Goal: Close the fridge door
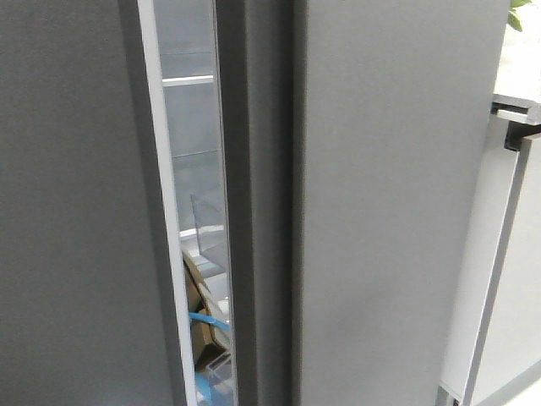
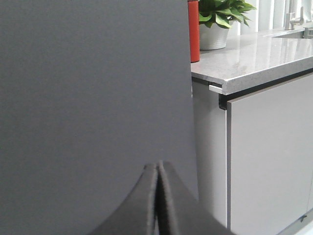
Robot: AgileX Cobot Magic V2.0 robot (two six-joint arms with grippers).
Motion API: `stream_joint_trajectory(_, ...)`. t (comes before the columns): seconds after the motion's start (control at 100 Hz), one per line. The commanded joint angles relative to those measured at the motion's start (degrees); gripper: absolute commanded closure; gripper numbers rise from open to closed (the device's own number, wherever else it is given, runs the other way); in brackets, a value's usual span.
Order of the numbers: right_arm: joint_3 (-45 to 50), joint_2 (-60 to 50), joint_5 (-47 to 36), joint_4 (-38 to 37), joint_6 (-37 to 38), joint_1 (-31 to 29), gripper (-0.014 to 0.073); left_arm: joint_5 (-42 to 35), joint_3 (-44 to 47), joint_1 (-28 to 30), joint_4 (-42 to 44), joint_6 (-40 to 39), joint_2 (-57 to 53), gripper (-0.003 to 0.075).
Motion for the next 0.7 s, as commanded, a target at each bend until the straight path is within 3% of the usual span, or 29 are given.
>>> stream_joint_trajectory(0.0,1.07,-1.28,-4.23,-0.68,-0.28,-0.35,0.0639,-4.19,2.01,-0.2,-0.23,-0.13,-1.17,0.074)
stream_joint_trajectory(0.32,1.07,-1.28,-4.23,-0.68,-0.28,-0.35,0.0639,-4.19,2.01,-0.2,-0.23,-0.13,-1.17,0.074)
stream_joint_trajectory(0.5,0.59,-1.28,-10.02,-0.18,-0.28,-0.35,0.0639,-4.19,2.01,-0.2,-0.23,-0.13,-1.17,0.074)
stream_joint_trajectory(0.69,-8.67,-0.42,2.94,5.67,-0.28,-0.35,0.0639,-4.19,2.01,-0.2,-0.23,-0.13,-1.17,0.074)
